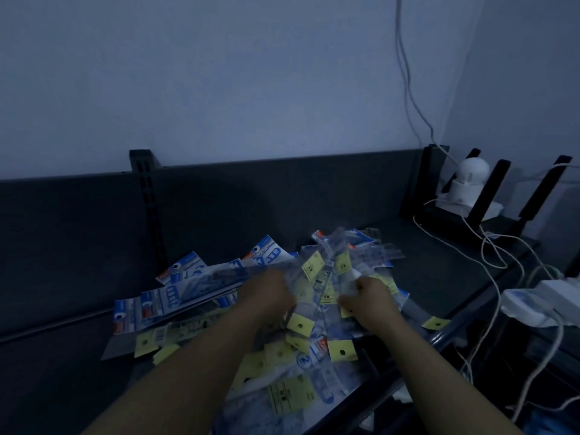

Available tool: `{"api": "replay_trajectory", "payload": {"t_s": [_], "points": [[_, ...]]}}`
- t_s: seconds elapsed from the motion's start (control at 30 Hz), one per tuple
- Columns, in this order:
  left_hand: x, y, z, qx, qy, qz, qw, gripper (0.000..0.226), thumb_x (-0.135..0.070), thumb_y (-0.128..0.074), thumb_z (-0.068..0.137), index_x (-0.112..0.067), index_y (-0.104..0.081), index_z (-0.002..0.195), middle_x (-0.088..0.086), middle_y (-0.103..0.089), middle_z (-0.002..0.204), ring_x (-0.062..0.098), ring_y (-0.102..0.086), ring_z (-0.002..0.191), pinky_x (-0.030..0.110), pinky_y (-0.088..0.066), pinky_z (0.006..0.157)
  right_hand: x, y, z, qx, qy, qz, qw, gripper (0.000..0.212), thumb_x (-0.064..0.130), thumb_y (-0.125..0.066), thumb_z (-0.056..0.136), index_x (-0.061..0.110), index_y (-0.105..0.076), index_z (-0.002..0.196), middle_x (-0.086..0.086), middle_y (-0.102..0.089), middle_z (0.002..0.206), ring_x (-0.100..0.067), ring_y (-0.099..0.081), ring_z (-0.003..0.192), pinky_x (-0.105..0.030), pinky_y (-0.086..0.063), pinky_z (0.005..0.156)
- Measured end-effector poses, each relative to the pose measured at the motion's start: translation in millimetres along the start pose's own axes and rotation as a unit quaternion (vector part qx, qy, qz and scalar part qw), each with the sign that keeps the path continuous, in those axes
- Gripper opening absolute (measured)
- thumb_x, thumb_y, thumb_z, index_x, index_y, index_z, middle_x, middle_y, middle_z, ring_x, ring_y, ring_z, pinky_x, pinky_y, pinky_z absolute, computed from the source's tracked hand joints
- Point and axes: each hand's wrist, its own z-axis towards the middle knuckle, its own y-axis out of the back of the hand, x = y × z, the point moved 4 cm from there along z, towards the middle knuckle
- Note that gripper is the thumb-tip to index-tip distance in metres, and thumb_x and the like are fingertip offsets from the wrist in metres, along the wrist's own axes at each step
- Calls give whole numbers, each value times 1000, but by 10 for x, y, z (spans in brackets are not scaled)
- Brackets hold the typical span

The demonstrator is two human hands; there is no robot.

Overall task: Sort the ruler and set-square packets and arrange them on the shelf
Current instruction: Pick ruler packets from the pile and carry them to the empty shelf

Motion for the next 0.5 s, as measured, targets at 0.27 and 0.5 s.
{"api": "replay_trajectory", "payload": {"t_s": [0.27,0.5], "points": [[-124,155,-175,39,-15,7,999,38,-51,-74,71,-20,-60,89,-4,-63,84,16,-63,85,27,-49,69,114,202,-177,136,-30,50,989,35,18,-75,79,7,-53,54,-10,-54,50,-17,-50,40,-26,-46,48],[-274,28,-221,32,-18,27,999,38,-48,-78,71,-21,-50,73,4,-68,98,23,-65,91,35,-52,76,-45,148,-224,95,-33,148,984,20,6,-73,80,-12,-67,73,-16,-63,59,-19,-58,48,-40,-60,64]]}}
